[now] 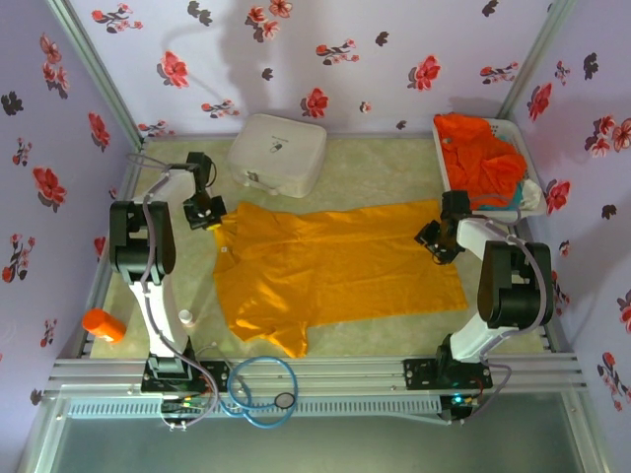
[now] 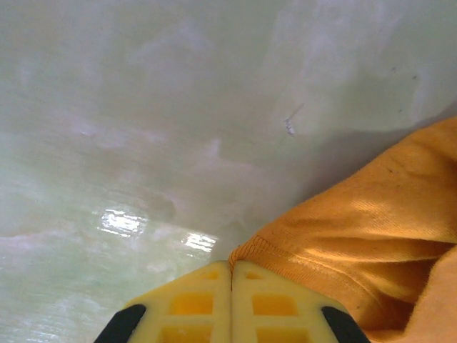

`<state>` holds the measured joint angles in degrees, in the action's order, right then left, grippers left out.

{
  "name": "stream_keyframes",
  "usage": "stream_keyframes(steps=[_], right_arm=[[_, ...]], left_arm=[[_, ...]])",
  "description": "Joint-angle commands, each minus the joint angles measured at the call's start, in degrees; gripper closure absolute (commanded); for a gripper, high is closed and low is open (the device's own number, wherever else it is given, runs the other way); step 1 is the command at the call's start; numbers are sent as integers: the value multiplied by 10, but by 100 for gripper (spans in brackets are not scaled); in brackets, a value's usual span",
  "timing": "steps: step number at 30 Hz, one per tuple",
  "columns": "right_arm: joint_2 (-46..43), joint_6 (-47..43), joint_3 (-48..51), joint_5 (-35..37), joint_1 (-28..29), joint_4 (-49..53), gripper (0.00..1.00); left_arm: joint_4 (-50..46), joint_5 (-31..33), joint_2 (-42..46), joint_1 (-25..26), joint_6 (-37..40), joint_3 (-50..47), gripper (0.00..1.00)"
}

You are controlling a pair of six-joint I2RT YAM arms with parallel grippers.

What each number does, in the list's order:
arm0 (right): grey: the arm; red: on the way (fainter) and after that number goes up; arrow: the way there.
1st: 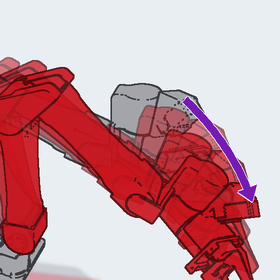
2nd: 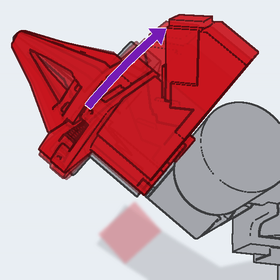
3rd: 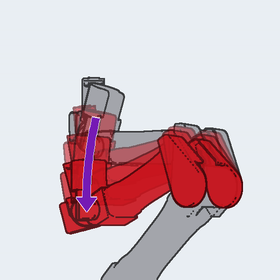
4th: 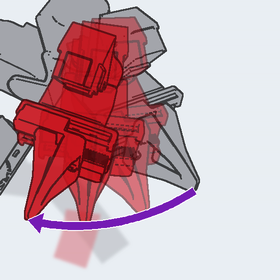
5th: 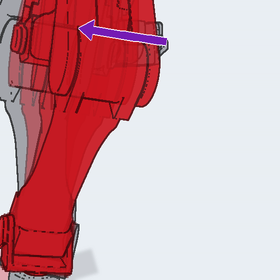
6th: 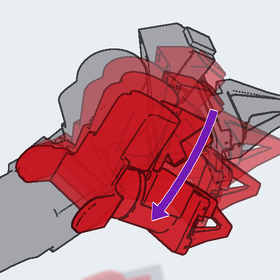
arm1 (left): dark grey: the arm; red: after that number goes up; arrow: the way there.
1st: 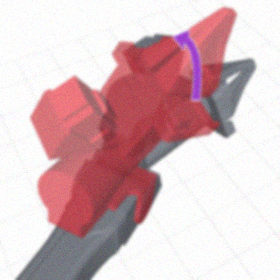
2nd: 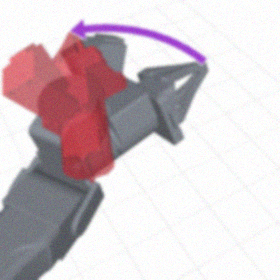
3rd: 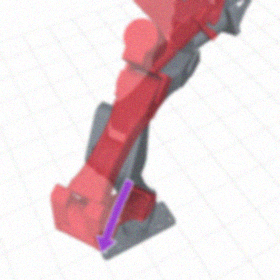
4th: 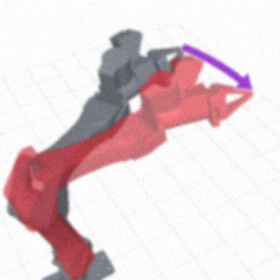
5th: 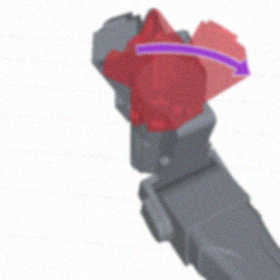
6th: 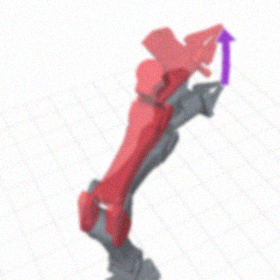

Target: Fold and stack the t-shirts

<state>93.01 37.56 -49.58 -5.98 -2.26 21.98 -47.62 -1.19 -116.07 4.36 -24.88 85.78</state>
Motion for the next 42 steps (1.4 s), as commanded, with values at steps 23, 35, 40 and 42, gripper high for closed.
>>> stream_keyframes(steps=[23,35,40,42], right_arm=[[-64,-19,16,-61,-3,-1,31],[-47,-18,19,-73,-3,-4,32],[-44,-21,20,-72,-2,-4,32],[-41,-22,20,-73,-3,-4,33]], left_arm=[[-83,101,166,143,87,-27,55],[-78,132,33,335,109,29,70],[-58,114,-16,342,98,45,71],[-53,111,-23,342,97,47,71]])
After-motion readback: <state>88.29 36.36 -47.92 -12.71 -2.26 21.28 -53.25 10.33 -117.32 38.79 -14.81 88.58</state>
